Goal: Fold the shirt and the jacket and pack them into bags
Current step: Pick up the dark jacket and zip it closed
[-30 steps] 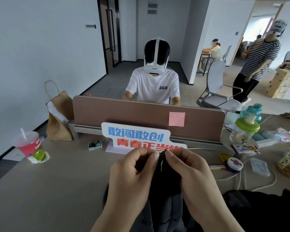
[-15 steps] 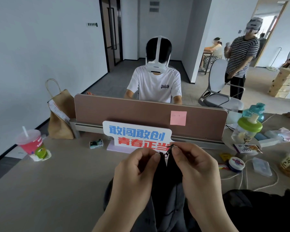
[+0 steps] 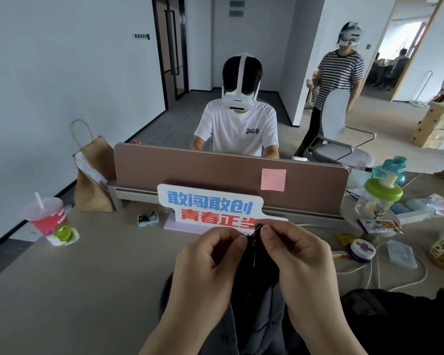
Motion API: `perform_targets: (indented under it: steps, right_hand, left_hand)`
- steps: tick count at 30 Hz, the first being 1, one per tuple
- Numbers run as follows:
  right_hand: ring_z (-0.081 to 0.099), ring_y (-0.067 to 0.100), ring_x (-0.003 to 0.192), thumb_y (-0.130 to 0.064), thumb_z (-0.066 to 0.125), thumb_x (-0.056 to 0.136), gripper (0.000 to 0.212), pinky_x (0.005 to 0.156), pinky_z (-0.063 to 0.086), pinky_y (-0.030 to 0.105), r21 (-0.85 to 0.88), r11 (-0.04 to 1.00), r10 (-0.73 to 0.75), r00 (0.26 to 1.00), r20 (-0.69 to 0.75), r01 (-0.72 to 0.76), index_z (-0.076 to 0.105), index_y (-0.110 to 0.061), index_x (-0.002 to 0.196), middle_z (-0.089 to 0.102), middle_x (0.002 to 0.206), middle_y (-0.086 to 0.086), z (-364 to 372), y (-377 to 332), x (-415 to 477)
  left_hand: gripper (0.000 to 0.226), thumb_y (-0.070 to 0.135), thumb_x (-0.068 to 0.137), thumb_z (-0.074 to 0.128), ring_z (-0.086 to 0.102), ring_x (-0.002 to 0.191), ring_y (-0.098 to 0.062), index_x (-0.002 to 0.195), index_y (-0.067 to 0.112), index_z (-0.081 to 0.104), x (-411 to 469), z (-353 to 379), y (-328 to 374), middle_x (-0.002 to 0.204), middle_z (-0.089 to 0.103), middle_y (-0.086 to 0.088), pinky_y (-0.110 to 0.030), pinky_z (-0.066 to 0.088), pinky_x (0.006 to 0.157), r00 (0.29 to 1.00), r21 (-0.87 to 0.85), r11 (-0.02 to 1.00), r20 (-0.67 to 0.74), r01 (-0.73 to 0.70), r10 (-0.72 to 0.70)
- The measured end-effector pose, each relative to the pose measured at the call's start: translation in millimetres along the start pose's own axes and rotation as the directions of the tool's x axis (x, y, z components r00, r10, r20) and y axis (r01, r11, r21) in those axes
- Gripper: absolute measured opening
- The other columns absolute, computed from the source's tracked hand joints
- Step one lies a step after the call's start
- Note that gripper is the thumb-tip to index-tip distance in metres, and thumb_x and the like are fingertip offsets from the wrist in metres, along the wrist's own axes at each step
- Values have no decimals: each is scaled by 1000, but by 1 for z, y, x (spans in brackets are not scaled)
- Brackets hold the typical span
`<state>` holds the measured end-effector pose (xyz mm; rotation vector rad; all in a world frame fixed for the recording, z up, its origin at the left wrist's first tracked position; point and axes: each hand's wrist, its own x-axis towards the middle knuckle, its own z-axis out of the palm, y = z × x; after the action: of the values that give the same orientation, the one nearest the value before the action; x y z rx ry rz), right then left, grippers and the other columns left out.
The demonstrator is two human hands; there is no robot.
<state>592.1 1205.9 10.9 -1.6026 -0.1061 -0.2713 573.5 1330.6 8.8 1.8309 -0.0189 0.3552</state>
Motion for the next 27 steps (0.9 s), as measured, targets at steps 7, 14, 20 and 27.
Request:
perform_targets:
  steps: [7, 14, 20, 27]
  right_hand:
    - [69, 0, 80, -3, 66, 84, 26, 71, 50, 12, -83, 995, -60, 998, 11, 60, 75, -27, 81, 75, 80, -14, -2, -1, 0]
    - [71, 9, 82, 0, 64, 85, 27, 75, 54, 22, -23, 999, -30, 1000, -3, 30, 77, -23, 78, 76, 80, -6, -8, 2, 2]
    - [71, 19, 89, 1, 60, 87, 26, 87, 54, 39, 85, 996, 3, 1000, 1, -3, 77, -18, 85, 76, 86, 2, -8, 4, 1]
    - [68, 29, 92, 0, 57, 87, 27, 100, 45, 56, 332, 933, 135, 990, 28, -136, 75, -17, 77, 74, 88, 13, -7, 6, 2]
  left_hand:
    - [17, 16, 87, 64, 66, 66, 3, 76, 27, 70, -1, 1, 0, 71, 71, 17, -6, 42, 59, 1000, -7, 1000, 1, -14, 14]
    - [14, 19, 87, 64, 66, 68, 3, 77, 26, 71, 0, -1, -2, 73, 72, 17, -6, 43, 60, 1000, -2, 1000, -20, -3, 3]
    - [16, 18, 87, 65, 65, 67, 4, 75, 28, 69, -4, 0, 1, 72, 71, 18, -5, 42, 61, 999, 3, 1000, 23, -30, 30]
    - [18, 16, 86, 65, 66, 69, 3, 75, 30, 68, -5, 1, 0, 72, 71, 18, -6, 43, 62, 997, 11, 997, 34, -74, 73]
